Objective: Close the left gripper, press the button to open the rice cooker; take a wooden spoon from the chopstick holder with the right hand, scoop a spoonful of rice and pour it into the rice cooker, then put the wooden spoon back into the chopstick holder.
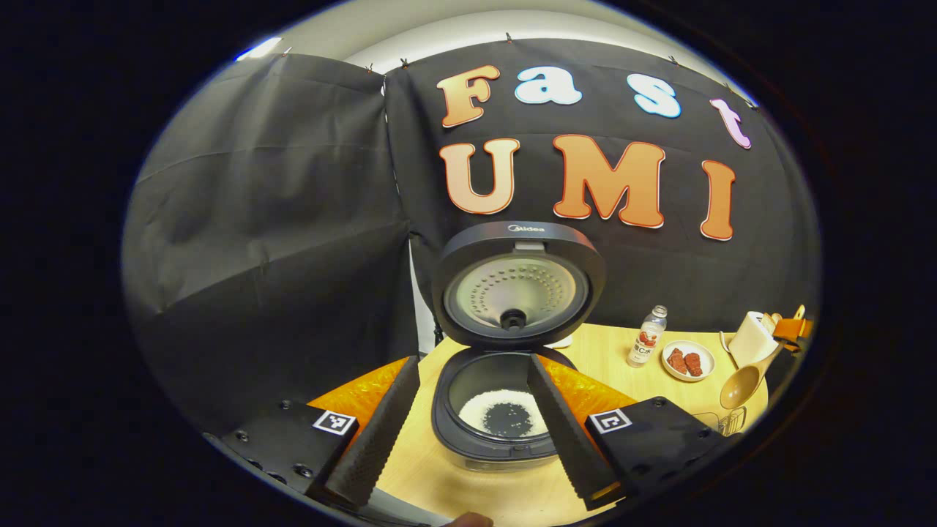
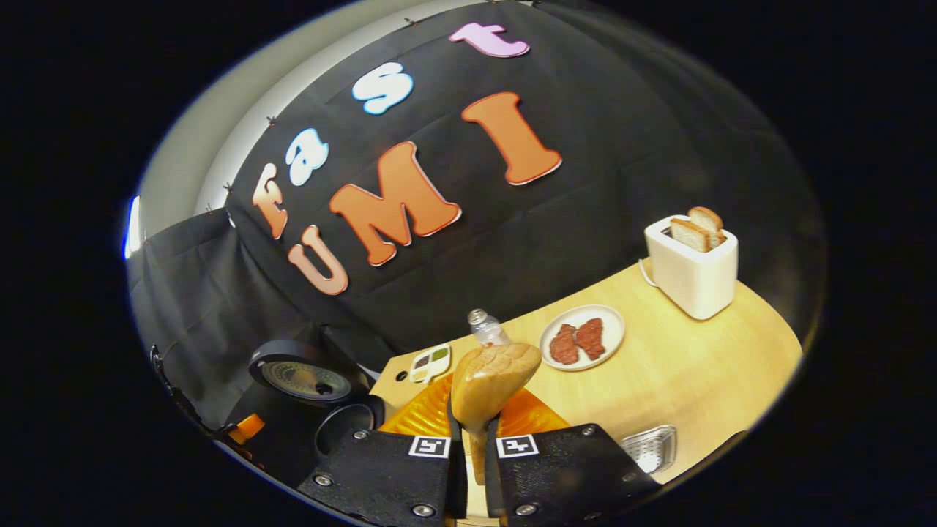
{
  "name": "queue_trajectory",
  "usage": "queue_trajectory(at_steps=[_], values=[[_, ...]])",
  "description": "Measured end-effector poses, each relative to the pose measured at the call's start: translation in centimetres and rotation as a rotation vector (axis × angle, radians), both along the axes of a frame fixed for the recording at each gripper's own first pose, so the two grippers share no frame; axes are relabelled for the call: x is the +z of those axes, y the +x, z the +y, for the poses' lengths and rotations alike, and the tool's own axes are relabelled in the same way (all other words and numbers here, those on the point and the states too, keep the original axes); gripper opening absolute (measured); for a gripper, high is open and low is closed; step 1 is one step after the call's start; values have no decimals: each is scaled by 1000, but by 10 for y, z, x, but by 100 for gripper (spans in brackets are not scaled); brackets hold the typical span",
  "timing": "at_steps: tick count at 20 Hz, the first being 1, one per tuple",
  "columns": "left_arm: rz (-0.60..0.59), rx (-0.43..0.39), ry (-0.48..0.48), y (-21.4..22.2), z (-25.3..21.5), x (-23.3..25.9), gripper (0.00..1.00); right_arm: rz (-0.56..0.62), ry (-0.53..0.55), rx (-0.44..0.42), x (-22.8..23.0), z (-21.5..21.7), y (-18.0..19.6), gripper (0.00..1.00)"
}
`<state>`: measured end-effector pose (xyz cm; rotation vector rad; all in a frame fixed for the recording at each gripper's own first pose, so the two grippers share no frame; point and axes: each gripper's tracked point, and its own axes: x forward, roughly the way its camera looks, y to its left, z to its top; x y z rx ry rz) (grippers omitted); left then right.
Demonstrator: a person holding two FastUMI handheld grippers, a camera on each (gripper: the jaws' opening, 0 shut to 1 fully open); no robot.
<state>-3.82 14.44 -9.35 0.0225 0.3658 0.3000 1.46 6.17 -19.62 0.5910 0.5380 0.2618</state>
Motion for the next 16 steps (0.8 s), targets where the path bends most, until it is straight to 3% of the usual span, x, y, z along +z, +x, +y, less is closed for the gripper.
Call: queue_trajectory(at_steps=[8,16], values=[[28,15,-72,2,-29,-1,100,94,-38,-152,-53,-87,-10,9],[25,-4,-43,9,-47,10,97,169,-32,-191,-107,-114,-27,13]])
